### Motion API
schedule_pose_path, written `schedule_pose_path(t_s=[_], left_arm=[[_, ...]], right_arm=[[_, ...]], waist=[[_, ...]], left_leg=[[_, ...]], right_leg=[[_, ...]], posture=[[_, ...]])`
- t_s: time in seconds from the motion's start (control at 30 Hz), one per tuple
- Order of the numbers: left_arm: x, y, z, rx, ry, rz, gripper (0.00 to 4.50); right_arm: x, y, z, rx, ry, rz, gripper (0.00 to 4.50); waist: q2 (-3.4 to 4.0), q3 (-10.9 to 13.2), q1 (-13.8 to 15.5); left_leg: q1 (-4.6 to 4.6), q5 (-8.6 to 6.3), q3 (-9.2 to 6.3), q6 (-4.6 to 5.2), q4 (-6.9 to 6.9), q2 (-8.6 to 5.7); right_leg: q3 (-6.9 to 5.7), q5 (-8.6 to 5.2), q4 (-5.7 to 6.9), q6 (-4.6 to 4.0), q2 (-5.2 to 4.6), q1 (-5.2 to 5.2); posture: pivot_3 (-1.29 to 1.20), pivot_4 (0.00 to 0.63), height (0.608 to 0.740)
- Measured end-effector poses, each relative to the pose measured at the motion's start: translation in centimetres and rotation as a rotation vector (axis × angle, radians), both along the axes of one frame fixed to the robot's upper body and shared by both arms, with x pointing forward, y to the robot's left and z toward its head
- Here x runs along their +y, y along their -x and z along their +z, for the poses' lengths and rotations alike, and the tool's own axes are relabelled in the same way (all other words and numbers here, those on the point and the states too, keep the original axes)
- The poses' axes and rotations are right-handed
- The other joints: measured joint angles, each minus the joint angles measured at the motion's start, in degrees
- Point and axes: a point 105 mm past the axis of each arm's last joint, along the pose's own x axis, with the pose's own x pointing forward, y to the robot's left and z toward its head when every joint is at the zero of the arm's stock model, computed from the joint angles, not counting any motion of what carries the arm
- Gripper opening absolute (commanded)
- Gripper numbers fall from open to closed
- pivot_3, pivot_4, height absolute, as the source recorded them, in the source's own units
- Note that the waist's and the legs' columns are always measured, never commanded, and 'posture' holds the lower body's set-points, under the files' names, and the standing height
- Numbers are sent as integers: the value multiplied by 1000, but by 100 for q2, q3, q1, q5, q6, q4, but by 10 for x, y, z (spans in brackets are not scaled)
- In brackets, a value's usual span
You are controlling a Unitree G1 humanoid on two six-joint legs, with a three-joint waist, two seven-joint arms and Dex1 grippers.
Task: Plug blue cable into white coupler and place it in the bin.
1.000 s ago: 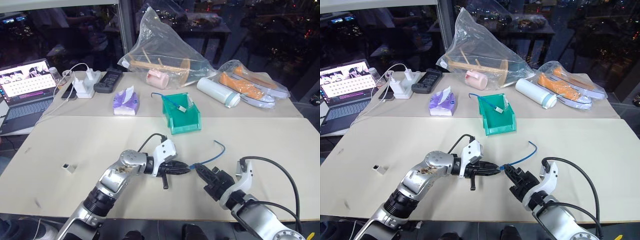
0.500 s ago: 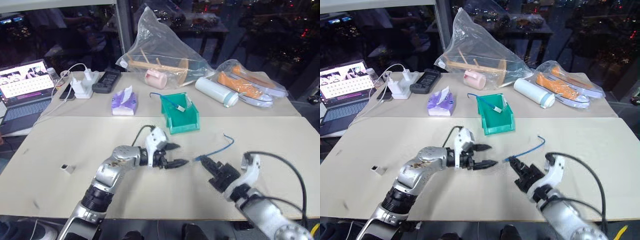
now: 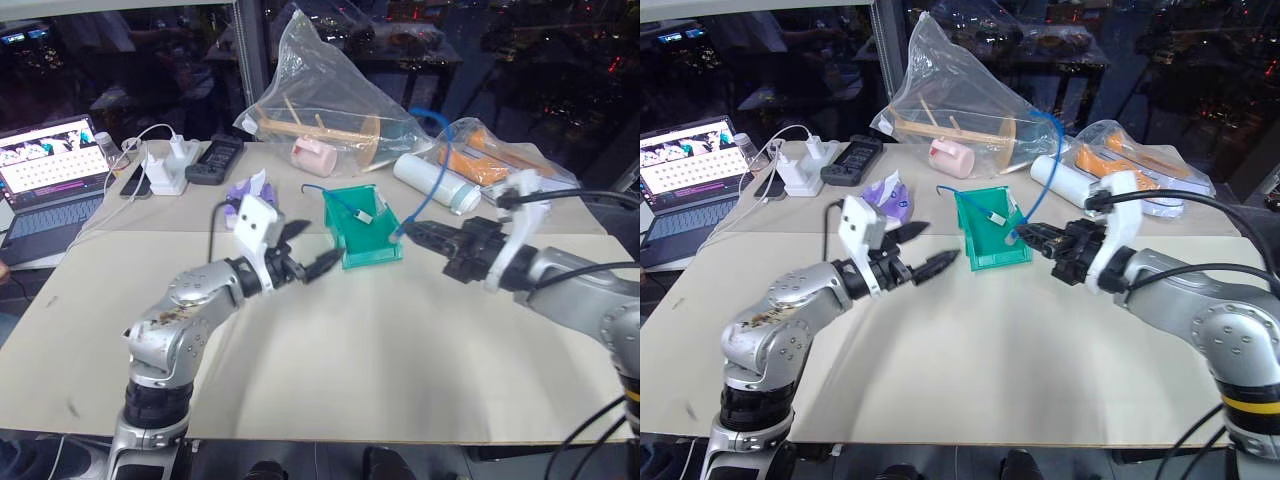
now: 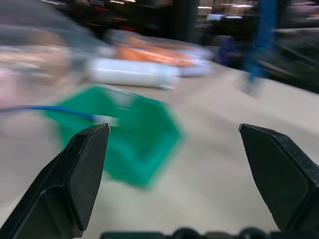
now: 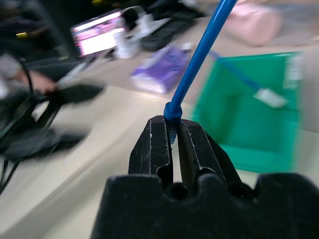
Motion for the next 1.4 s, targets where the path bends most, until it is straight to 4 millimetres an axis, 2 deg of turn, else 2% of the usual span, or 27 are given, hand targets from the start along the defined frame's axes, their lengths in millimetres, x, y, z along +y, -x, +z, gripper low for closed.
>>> schedule_pose_path(t_s=[0.13, 0.23, 0.3, 0.4, 0.47, 0.6, 0.7, 0.73, 0.8, 0.93, 1.03, 1.17, 1.4], left_arm=[[45, 0, 16, -52, 5, 264, 4476], [85, 6, 21, -108, -141, 450, 4476], [110, 17, 32, -173, -229, 559, 4476], [128, 36, 55, -239, -117, 629, 4476], [135, 46, 55, -218, -42, 616, 4476], [158, 72, 25, -78, -49, 514, 4476], [195, 90, 13, -22, -20, 553, 4476], [209, 100, 3, -1, -31, 576, 4476], [224, 109, -19, 63, -18, 584, 4476], [247, 127, -55, 136, 4, 607, 4476], [250, 133, -81, 190, 2, 604, 4476], [249, 136, -117, 257, -23, 582, 4476], [249, 126, -144, 287, -11, 539, 4476]], right_arm=[[16, -8, 0, -5, -27, 78, 0], [26, -15, -2, -9, -33, 123, 0], [35, -23, -3, -6, -56, 160, 0], [52, -28, -7, 5, -68, 229, 0], [61, -28, -10, 8, -63, 271, 0], [72, -35, -12, 1, -49, 311, 0], [78, -36, -14, -1, -51, 338, 0], [81, -34, -13, -7, -54, 357, 0], [81, -30, -12, -20, -42, 373, 0], [83, -18, -14, -40, -10, 408, 0], [79, -17, -18, -22, -2, 396, 0], [77, -15, -13, -39, 5, 386, 0], [70, -20, -11, -47, 17, 340, 0]], waist=[[-1, 1, -30], [-3, 2, -57], [-5, 4, -93], [-5, 4, -73], [-5, 4, -68], [-4, 4, -192], [-2, 4, -222], [0, 4, -225], [1, 5, -218], [-1, 5, -139], [-2, 5, -121], [-2, 5, -143], [-3, 5, -153]], left_leg=[[0, 2, 0, -5, -3, 0], [-1, 9, 0, -17, -10, 1], [-2, 14, 0, -27, -13, 0], [-4, 14, -2, -28, -12, 1], [-5, 16, -4, -32, -11, 2], [-6, 34, -1, -63, -23, 4], [-7, 26, -1, -50, -29, 6], [-5, 15, -1, -31, -29, 6], [-7, 13, 4, -30, -28, 6], [-6, 12, 2, -30, -27, 7], [-6, 13, 2, -32, -20, 6], [6, 13, 2, -32, -23, 9], [5, 13, 2, -31, -23, 9]], right_leg=[[1, 0, 3, 0, 0, -5], [0, 0, 8, 0, 1, -13], [1, 1, 8, 0, 0, -14], [-4, 1, 6, 0, -1, -12], [-8, 1, 10, 0, -1, -12], [-6, 1, 17, -2, 0, -24], [-8, -1, 12, -5, 1, -28], [-7, -1, 13, -5, 1, -25], [-6, -1, 11, -5, -1, -25], [-10, -1, 3, -5, -2, -24], [-10, 0, 4, -6, -4, -22], [-10, 1, 13, -11, -2, -19], [-10, 1, 14, -12, -2, -21]], posture=[[0, 150, 740], [0, 150, 740], [0, 150, 740], [0, 150, 740], [0, 150, 740], [0, 150, 740], [0, 150, 740], [0, 150, 740], [0, 150, 740], [0, 150, 740], [0, 150, 740], [0, 150, 740], [0, 150, 740]])
